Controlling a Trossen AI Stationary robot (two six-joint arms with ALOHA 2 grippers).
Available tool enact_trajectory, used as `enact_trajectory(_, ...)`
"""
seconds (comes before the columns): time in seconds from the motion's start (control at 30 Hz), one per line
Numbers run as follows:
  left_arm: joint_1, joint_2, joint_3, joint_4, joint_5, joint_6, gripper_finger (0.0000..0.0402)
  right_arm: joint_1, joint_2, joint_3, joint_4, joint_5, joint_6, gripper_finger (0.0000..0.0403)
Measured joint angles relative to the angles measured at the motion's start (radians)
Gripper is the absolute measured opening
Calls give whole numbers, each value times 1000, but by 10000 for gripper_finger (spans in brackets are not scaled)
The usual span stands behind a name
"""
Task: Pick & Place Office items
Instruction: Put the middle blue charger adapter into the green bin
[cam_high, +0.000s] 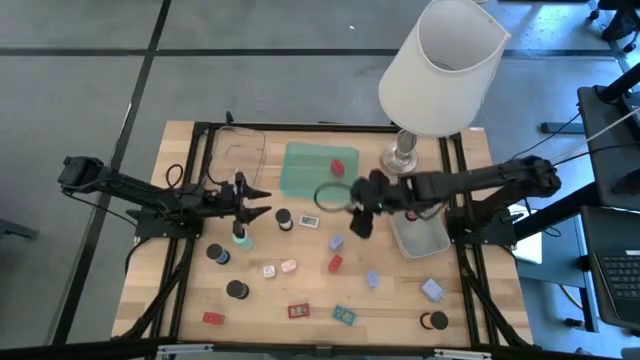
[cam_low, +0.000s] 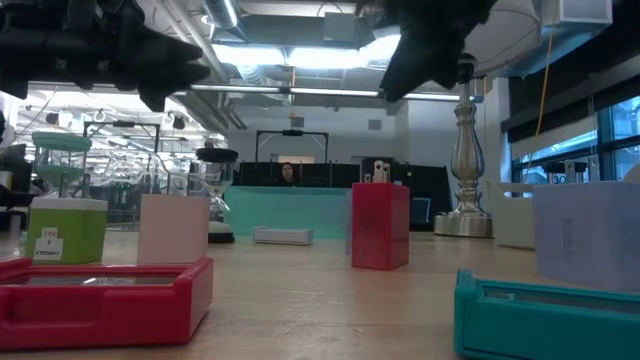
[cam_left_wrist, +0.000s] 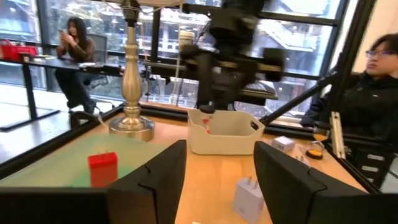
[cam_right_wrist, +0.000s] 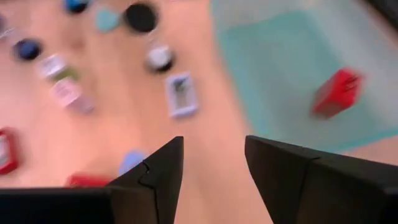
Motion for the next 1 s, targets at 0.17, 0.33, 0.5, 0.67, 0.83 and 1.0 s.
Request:
enact_trajectory(0.17,0,0,0,0,-1,0,193,164,10,0,-60,25,227,174)
enact_trajectory(0.33,0,0,0,0,-1,0,193,288,9,0,-64,35,490,185)
enact_trajectory(0.5,0,0,0,-1,-1,-11,190,342,48,0,-71,31,758,217)
enact_trajectory(0.67,0,0,0,-9,-1,-18,191,342,114,0,-110,-92,942,248)
enact_trajectory(0.83,0,0,0,-23,0,-15,191,316,175,0,-138,-231,1015,253)
enact_trajectory(1.0,0,0,0,-46,0,-3,187,289,234,0,-154,-344,1089,253)
